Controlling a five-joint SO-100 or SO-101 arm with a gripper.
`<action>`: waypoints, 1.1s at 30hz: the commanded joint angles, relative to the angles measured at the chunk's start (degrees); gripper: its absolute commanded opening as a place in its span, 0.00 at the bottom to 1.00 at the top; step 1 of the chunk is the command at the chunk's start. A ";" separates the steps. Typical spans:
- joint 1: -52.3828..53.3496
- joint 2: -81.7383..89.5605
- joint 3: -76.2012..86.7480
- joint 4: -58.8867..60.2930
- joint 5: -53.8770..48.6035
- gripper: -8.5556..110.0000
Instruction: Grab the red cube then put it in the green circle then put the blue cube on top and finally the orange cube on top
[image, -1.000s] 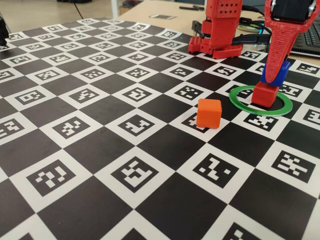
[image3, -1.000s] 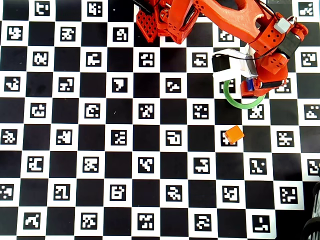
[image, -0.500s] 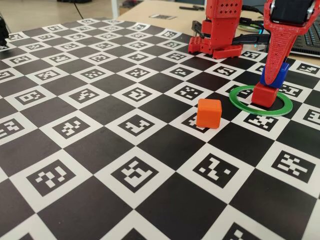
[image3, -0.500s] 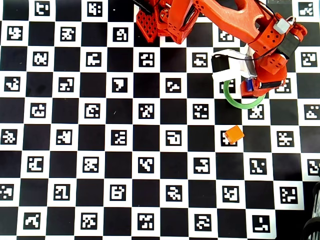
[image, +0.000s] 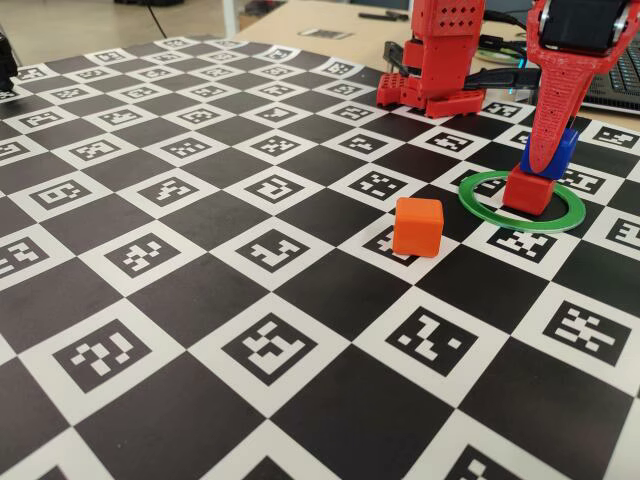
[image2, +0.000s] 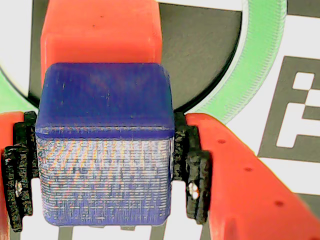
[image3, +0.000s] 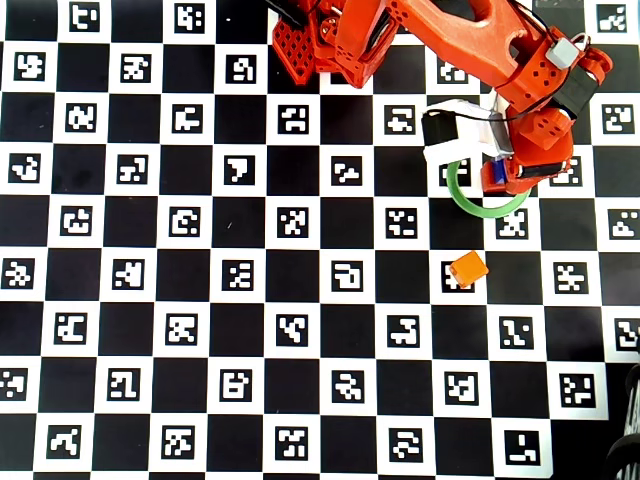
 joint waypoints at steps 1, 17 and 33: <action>0.62 3.78 -0.35 -0.35 -1.05 0.13; 0.88 4.66 -0.35 2.20 1.41 0.39; 10.11 11.25 -17.75 23.47 -17.58 0.42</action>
